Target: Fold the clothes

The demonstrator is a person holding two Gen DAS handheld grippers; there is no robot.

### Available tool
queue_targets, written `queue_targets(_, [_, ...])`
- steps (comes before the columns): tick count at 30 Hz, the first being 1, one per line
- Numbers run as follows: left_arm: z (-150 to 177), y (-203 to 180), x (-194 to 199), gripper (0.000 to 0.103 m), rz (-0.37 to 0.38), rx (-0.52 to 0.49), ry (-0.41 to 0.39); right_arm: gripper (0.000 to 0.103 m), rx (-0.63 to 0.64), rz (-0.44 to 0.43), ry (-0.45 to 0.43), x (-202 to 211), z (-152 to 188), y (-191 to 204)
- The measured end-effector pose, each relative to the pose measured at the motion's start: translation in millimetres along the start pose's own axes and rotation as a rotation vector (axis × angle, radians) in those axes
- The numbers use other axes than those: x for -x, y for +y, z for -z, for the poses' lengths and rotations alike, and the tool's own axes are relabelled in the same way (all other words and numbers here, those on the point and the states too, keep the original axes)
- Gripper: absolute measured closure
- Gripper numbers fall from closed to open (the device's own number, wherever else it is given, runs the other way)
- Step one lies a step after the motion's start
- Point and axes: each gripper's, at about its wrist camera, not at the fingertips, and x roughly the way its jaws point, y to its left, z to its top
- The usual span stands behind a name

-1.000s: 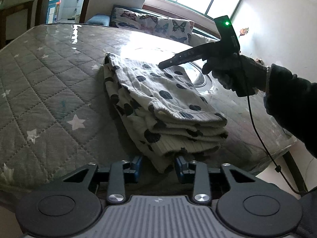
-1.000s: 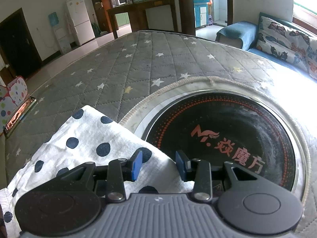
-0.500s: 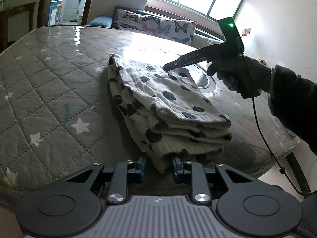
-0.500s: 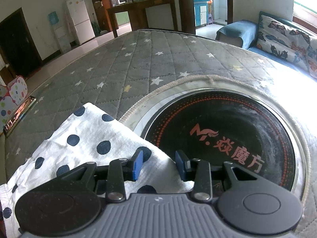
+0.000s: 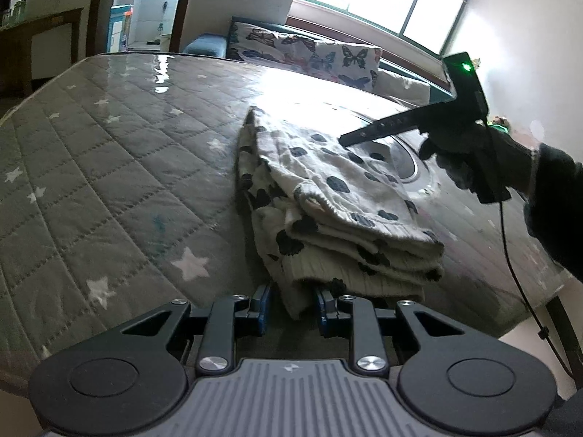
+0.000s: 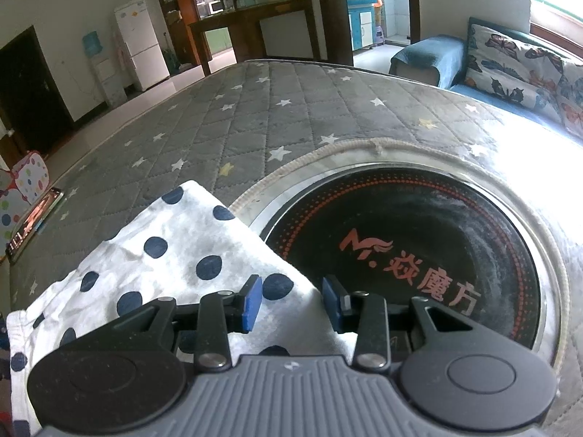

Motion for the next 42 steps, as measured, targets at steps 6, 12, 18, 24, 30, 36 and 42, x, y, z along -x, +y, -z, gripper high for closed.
queue_targets(6, [-9.4, 11.2, -6.1, 0.076, -0.013, 0.011, -0.005, 0.066, -0.018, 0.005, -0.009, 0.9, 2.5, -3.3])
queue_targets(12, [-14.7, 16.9, -9.9, 0.076, -0.021, 0.016, -0.007, 0.066, -0.039, 0.018, -0.030, 1.4, 4.1, -8.8])
queue_targets(18, [-24.8, 20.5, -14.9, 0.076, -0.040, 0.017, -0.008, 0.066, -0.037, 0.010, -0.015, 0.4, 6.0, -7.1])
queue_targets(24, [-34.2, 24.1, -21.5, 0.076, -0.050, 0.021, -0.010, 0.086, -0.043, 0.026, -0.020, 5.0, 10.5, -7.7])
queue_targets(30, [-44.0, 28.7, -31.0, 0.076, -0.057, 0.018, -0.014, 0.095, -0.047, 0.082, -0.035, 12.8, 16.7, -6.1])
queue_targets(36, [-59.3, 32.7, -46.4, 0.077, -0.064, 0.018, -0.015, 0.097, -0.060, 0.139, -0.045, 22.5, 26.0, -7.9])
queue_targets(42, [-77.2, 31.3, -66.7, 0.078, -0.059, 0.006, -0.019, 0.097, -0.105, 0.213, -0.062, 38.9, 42.6, -15.1])
